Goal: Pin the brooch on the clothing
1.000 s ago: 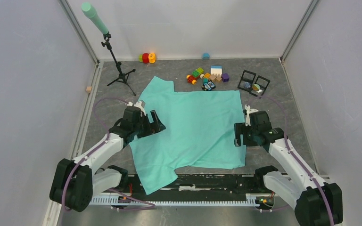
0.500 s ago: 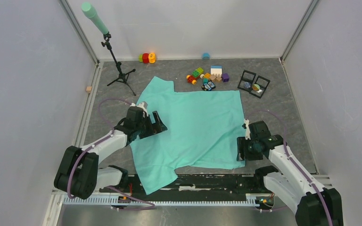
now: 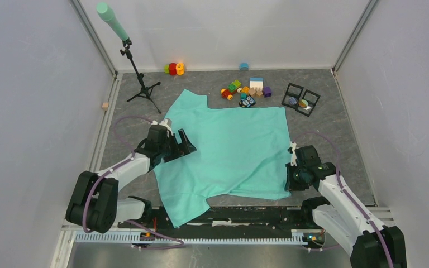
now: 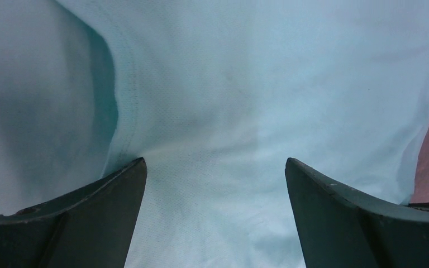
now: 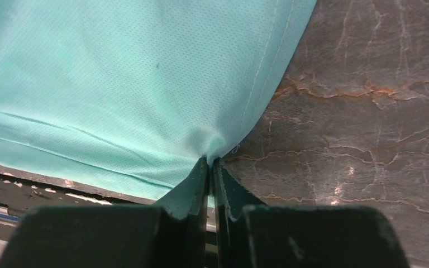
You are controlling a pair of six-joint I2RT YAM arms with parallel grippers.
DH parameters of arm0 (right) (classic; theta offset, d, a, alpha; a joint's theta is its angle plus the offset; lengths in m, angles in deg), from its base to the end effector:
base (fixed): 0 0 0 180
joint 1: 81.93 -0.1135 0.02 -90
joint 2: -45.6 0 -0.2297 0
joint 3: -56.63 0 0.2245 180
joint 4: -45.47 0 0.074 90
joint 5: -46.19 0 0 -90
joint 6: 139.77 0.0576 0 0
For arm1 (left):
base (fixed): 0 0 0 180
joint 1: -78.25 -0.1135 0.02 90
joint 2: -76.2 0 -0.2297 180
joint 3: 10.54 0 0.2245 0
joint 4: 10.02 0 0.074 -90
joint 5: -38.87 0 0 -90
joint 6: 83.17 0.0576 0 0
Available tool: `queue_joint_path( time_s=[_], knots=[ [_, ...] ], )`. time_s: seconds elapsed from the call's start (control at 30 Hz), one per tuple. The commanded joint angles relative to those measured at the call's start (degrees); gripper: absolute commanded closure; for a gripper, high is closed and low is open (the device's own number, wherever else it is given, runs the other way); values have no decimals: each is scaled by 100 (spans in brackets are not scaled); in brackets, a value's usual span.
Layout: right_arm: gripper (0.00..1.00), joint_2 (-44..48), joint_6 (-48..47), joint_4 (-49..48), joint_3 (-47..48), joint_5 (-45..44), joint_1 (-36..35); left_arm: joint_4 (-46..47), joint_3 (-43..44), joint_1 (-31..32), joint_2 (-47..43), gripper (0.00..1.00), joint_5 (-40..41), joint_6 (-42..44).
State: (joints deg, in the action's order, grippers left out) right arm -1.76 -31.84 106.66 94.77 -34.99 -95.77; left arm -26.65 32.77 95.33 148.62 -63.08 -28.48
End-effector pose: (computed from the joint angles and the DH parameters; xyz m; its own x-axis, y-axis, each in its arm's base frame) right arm 0.1240 0.0396 0.1232 -0.9585 0.0772 -0.2745 0.0092 0.9706 0.2407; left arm 0.2238 -0.0812 0.1299 -0.8046 -0.3444 -0.4838 -0.0485 0.8501 -0.5244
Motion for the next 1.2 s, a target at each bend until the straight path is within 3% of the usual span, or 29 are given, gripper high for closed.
queue_joint_path(
  time_s=[0.0,0.17,0.37,0.4,0.5,0.57,0.7,0.8,1.0,1.17],
  knots=[
    [90,1,88,53,196,-527,-11,-160,-58,-343,-107,0,320,60],
    [93,-202,41,356,516,-1171,-13,-65,-119,-521,-115,0,280,18],
    [91,-301,-65,516,689,-1207,-13,-189,-42,-530,-183,0,305,114],
    [88,-307,-79,534,737,-1207,-12,-240,-32,-524,-238,0,299,149],
    [63,-318,-129,610,964,-1132,-13,-371,64,-458,-461,0,239,188],
    [51,-294,-170,634,1185,-1002,-13,-536,161,-364,-620,0,223,217],
    [38,-277,-284,497,1612,-900,-8,-752,331,-32,-841,0,9,261],
    [34,-396,-320,73,1776,-719,-13,-779,379,344,-988,0,-146,321],
    [26,-880,-126,-1693,1672,34,-14,-695,321,1593,-1220,0,-95,391],
    [23,-1519,49,-3305,1637,746,-70,415,84,2761,-1263,0,107,-63]
  ],
)
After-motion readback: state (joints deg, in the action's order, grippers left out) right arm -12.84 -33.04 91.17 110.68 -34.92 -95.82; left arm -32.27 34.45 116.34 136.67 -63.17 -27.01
